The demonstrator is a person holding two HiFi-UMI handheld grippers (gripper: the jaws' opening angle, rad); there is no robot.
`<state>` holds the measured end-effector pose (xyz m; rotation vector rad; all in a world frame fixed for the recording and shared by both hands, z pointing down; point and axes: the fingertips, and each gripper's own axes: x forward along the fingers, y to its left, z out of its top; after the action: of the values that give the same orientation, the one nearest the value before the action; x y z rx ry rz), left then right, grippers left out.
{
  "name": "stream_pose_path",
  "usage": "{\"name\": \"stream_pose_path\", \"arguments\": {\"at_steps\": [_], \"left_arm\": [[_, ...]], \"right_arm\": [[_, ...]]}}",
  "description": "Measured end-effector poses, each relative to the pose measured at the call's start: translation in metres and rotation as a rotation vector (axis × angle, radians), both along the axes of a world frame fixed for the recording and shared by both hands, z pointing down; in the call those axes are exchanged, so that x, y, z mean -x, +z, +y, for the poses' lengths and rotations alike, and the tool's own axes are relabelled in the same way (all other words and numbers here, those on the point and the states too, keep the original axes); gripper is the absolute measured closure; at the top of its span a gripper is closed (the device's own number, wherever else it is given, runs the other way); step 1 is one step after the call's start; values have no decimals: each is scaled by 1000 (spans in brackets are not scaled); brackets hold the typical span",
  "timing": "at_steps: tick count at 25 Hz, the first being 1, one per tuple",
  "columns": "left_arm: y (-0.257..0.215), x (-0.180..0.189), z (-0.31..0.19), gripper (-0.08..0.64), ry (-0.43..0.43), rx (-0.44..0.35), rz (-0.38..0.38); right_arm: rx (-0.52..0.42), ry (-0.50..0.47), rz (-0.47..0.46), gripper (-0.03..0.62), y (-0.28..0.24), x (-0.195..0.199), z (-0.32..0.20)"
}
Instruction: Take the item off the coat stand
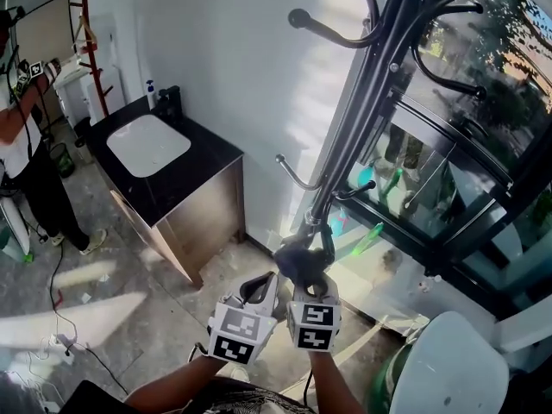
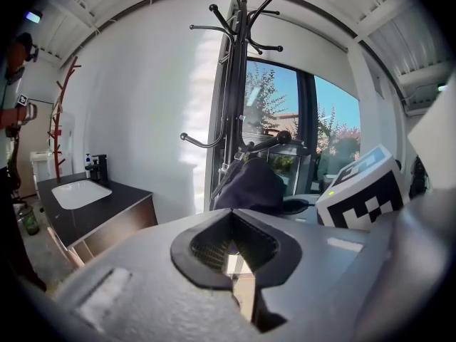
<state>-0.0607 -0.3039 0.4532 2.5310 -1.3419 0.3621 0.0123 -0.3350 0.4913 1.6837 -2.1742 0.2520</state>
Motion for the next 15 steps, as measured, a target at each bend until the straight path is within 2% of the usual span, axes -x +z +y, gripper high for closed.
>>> {"name": "stream_pose_path", "arguments": {"at_steps": [9,15], "left_arm": [[-2,-4,4,558,3,-20,-3],[-8,-8,11,558,-10,-30,8]], "right_arm": [[-125,1,53,574,-24,2,15],[-146,-12,63,574,-34,-2,30]]}}
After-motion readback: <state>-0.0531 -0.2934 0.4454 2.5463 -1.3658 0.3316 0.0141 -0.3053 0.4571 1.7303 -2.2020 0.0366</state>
